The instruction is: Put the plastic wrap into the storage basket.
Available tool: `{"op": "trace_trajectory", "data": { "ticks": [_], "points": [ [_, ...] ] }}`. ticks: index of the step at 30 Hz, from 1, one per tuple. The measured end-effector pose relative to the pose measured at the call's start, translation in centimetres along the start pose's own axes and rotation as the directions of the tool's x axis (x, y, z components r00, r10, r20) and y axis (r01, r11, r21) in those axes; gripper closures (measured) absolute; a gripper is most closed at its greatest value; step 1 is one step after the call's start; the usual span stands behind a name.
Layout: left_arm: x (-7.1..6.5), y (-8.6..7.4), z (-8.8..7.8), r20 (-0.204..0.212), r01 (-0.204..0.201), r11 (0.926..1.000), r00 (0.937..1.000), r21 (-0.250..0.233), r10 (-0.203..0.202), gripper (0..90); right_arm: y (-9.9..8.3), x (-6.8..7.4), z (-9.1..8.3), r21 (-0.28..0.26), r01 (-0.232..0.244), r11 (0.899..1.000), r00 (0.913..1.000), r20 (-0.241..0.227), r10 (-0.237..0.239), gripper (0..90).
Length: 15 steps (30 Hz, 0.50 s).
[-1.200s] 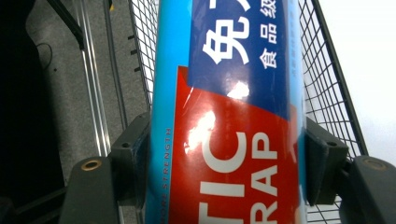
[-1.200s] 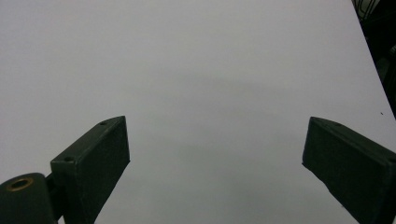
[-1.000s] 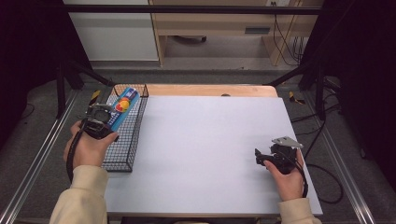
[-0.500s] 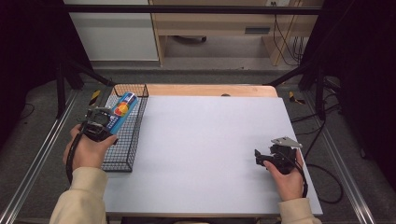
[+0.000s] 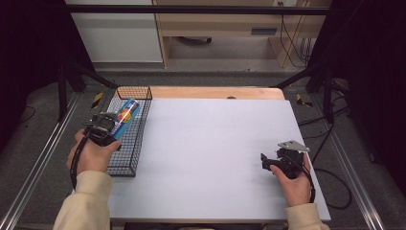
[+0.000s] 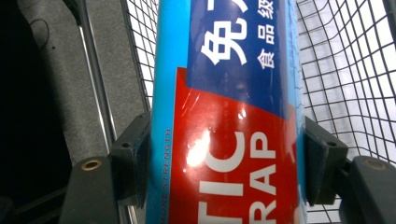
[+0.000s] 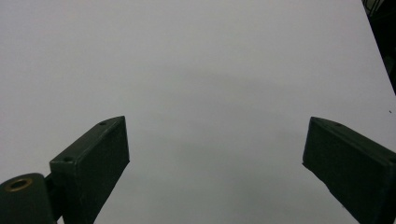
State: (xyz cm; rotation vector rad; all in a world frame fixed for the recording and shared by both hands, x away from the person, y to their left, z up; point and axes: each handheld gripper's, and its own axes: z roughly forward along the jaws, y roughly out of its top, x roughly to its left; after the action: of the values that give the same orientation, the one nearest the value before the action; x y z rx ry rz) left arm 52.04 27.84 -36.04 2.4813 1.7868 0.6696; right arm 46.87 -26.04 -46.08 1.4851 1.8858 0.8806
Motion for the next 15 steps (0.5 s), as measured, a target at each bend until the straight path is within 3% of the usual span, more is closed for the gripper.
{"op": "trace_trajectory", "data": {
  "ticks": [15],
  "points": [
    [-0.38, 0.22, 0.54, -0.006, -0.010, 0.9991, 0.9999, 0.041, 0.011, 31.7, -0.02, 0.01, 0.02, 0.002, 0.002, 1.000, 1.0000, -0.003, -0.002, 7.5]
  ]
}}
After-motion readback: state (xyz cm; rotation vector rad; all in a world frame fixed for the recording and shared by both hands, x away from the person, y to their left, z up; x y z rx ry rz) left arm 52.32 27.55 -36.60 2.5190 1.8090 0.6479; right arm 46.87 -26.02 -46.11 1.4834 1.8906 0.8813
